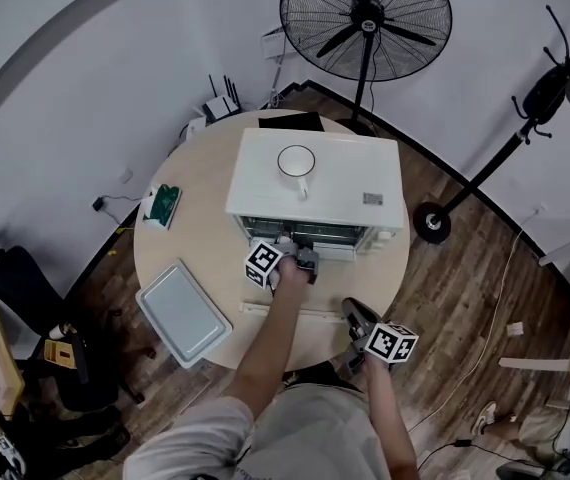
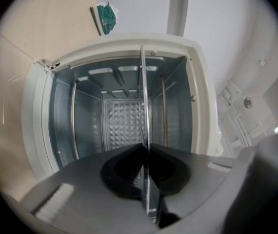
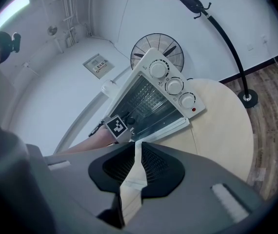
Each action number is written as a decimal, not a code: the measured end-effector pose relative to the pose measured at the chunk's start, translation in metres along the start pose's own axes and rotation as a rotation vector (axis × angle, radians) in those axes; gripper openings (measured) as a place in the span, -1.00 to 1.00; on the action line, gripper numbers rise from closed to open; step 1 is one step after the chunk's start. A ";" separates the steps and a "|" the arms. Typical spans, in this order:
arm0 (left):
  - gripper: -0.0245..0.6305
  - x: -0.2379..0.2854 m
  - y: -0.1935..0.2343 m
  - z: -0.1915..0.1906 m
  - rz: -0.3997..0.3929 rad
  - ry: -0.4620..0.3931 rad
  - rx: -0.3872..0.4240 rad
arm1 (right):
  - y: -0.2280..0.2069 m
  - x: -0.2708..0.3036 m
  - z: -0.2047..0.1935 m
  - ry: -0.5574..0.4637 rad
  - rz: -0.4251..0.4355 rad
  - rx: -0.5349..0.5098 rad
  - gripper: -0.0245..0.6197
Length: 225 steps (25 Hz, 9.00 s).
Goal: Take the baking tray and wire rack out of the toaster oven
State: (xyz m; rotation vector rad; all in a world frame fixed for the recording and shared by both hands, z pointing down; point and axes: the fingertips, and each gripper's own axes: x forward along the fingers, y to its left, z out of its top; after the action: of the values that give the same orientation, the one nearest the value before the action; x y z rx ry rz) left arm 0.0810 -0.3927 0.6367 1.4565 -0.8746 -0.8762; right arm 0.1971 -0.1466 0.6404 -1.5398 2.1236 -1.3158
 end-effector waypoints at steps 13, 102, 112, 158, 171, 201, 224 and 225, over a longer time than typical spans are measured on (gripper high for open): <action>-0.75 -0.034 0.000 -0.007 -0.011 0.019 -0.008 | 0.012 -0.005 -0.015 -0.015 -0.007 0.021 -0.80; -0.75 -0.475 0.070 0.235 -0.020 -0.396 -0.179 | 0.128 0.061 -0.233 0.296 0.075 -0.061 -0.82; -0.75 -0.491 0.102 0.271 0.113 -0.267 -0.144 | 0.122 0.060 -0.231 0.309 0.059 -0.071 -0.82; 0.40 -0.458 0.175 0.297 0.701 0.126 0.454 | 0.085 0.044 -0.205 0.284 -0.006 -0.064 -0.82; 0.44 -0.469 0.165 0.298 0.562 0.018 0.308 | 0.087 0.041 -0.210 0.293 0.001 -0.078 -0.82; 0.43 -0.364 -0.047 -0.067 0.313 0.266 1.038 | 0.056 -0.090 -0.085 0.060 0.017 -0.462 -0.82; -0.76 -0.403 -0.077 -0.147 0.312 0.186 1.162 | 0.028 -0.185 -0.066 -0.040 0.092 -0.529 -0.85; -0.76 -0.403 -0.077 -0.149 0.307 0.188 1.159 | 0.028 -0.186 -0.066 -0.042 0.093 -0.528 -0.87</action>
State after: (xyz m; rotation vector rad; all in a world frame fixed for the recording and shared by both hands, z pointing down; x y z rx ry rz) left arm 0.0401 0.0385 0.5818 2.2222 -1.5192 0.0942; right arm 0.2190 0.0468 0.5989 -1.5919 2.6160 -0.7131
